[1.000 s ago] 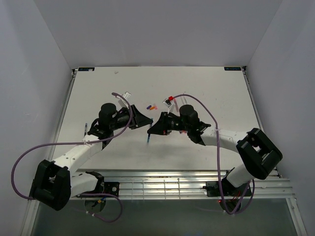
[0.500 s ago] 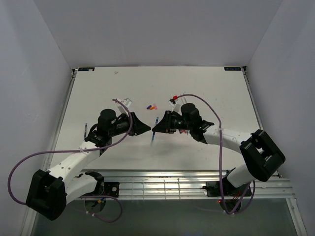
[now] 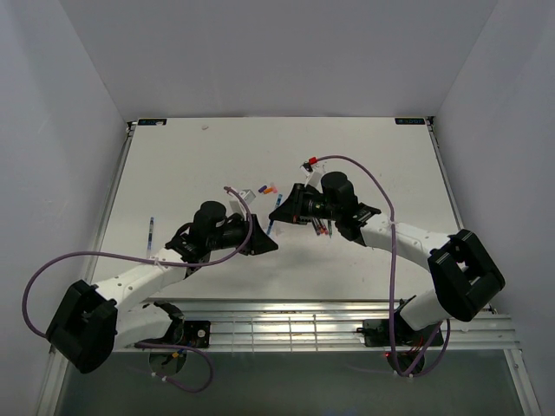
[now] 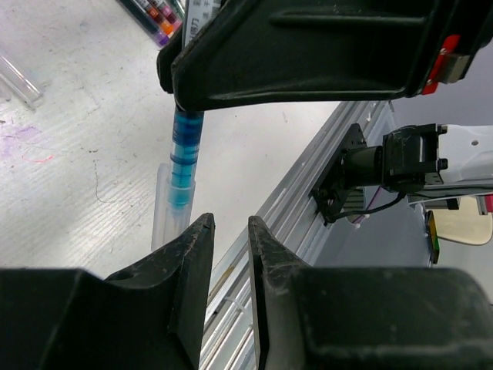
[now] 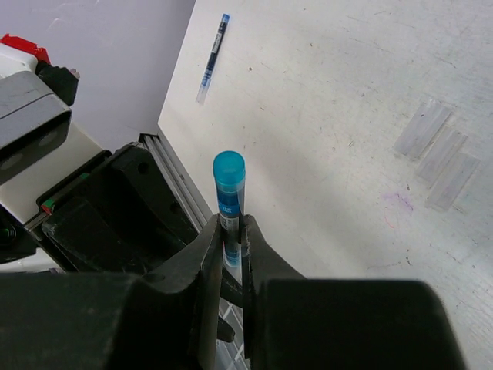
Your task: Open the pen caps
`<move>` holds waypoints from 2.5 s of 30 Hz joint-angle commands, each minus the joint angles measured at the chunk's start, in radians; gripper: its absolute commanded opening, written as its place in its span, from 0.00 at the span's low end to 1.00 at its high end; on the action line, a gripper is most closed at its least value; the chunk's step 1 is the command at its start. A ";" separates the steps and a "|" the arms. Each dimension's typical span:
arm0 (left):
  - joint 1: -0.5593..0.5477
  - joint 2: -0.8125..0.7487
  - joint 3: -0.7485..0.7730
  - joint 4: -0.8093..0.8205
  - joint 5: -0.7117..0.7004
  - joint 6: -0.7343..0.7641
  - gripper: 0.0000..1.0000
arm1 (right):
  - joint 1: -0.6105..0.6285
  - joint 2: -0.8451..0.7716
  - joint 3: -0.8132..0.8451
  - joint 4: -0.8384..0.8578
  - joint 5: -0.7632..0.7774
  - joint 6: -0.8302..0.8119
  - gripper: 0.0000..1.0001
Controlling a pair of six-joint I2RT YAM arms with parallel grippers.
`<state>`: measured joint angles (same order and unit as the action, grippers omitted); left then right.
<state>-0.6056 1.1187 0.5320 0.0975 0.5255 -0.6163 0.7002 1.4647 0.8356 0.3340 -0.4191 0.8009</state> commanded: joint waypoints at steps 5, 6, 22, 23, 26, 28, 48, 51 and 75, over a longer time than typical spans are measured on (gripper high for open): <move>-0.008 -0.036 0.025 -0.028 -0.110 0.033 0.36 | 0.001 -0.069 0.004 0.007 -0.009 0.004 0.08; -0.008 -0.057 0.028 -0.044 -0.114 0.038 0.38 | -0.001 -0.070 -0.006 0.007 -0.009 0.003 0.08; -0.008 -0.088 0.077 -0.196 -0.274 0.145 0.45 | 0.001 -0.093 -0.049 0.030 -0.037 0.018 0.08; -0.008 -0.083 0.072 -0.190 -0.263 0.148 0.45 | -0.001 -0.095 -0.049 0.031 -0.038 0.020 0.08; -0.010 -0.074 0.063 -0.154 -0.220 0.150 0.45 | 0.001 -0.093 -0.046 0.033 -0.040 0.020 0.08; -0.011 -0.082 0.046 -0.108 -0.167 0.153 0.49 | 0.001 -0.090 -0.044 0.037 -0.041 0.021 0.08; -0.013 -0.140 -0.023 0.019 -0.085 0.139 0.49 | 0.001 -0.075 -0.050 0.059 -0.049 0.035 0.08; -0.014 -0.128 -0.024 0.021 -0.088 0.139 0.49 | 0.001 -0.083 -0.044 0.056 -0.052 0.037 0.08; -0.040 -0.056 -0.043 0.030 -0.091 0.105 0.00 | -0.001 -0.061 0.036 0.030 -0.047 0.034 0.08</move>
<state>-0.6422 1.0630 0.5018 0.1333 0.4580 -0.5018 0.6960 1.4082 0.8101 0.3359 -0.4648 0.8303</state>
